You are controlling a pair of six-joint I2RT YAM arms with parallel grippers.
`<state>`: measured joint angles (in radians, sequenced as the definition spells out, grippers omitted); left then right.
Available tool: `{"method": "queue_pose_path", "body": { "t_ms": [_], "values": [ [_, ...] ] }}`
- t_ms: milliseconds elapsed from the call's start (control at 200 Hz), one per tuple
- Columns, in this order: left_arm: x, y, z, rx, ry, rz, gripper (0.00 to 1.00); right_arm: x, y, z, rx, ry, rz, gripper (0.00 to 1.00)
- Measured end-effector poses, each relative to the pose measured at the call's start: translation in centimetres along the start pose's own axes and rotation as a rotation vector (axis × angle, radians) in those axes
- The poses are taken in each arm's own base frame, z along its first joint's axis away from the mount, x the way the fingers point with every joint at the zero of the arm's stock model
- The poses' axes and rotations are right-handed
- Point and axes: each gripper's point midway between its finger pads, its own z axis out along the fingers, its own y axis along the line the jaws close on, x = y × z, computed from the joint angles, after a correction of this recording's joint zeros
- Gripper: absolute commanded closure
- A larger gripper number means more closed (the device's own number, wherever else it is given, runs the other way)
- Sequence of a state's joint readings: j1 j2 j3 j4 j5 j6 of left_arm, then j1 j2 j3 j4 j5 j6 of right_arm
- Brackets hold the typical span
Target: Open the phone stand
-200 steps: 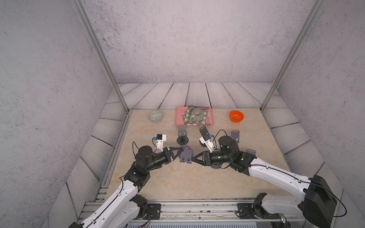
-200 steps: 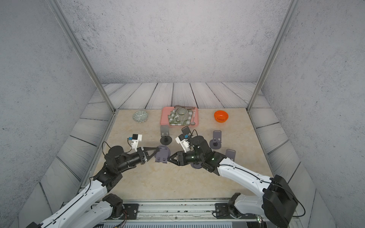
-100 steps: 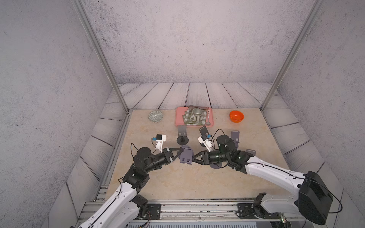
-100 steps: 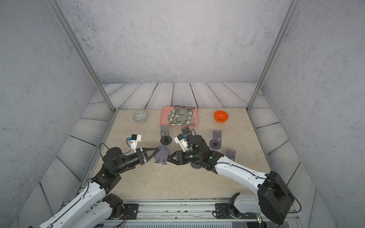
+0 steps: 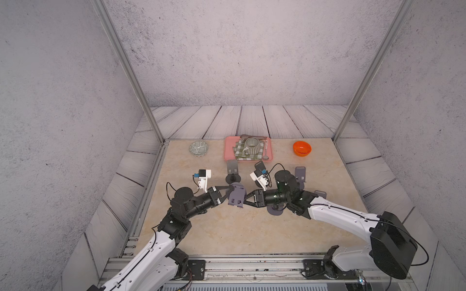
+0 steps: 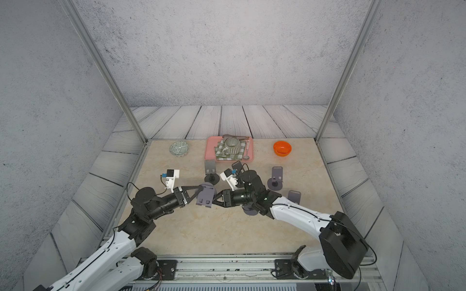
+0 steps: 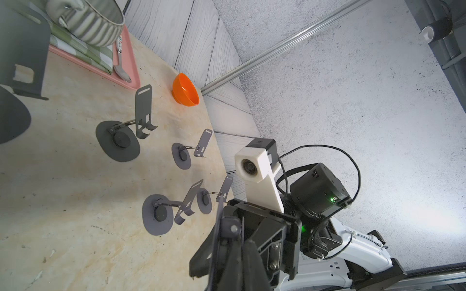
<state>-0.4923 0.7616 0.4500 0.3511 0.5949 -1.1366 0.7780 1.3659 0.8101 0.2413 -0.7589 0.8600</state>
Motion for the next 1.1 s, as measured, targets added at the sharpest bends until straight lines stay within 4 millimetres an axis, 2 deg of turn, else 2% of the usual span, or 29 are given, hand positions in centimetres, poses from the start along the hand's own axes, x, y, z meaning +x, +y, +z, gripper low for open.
{"method": "queue_pose_path", "body": {
  "t_ms": [240, 310, 475, 661, 896, 1101],
  "values": [
    [-0.8, 0.2, -0.1, -0.013, -0.048, 0.016, 1.0, -1.0, 1.2, -0.2, -0.056, -0.025, 0.0, 1.0],
    [-1.0, 0.4, -0.3, -0.02, -0.065, 0.017, 1.0, -1.1, 1.9, -0.6, -0.075, -0.028, -0.008, 1.0],
    [-0.8, -0.8, -1.0, 0.012, -0.074, 0.036, 1.0, -0.8, 3.1, -0.9, -0.094, -0.028, -0.031, 1.0],
    [-0.6, -0.7, -1.3, 0.014, -0.076, 0.037, 1.0, -0.5, 3.1, -0.8, -0.093, -0.015, -0.029, 1.0],
    [-0.5, -0.3, -1.1, -0.004, -0.07, 0.029, 1.0, -0.2, 2.0, -0.2, -0.063, 0.014, 0.008, 1.0],
    [-1.1, 0.4, -0.3, -0.075, -0.052, 0.035, 1.0, -0.4, -0.5, 1.3, -0.069, 0.045, 0.08, 1.0]
  ]
}}
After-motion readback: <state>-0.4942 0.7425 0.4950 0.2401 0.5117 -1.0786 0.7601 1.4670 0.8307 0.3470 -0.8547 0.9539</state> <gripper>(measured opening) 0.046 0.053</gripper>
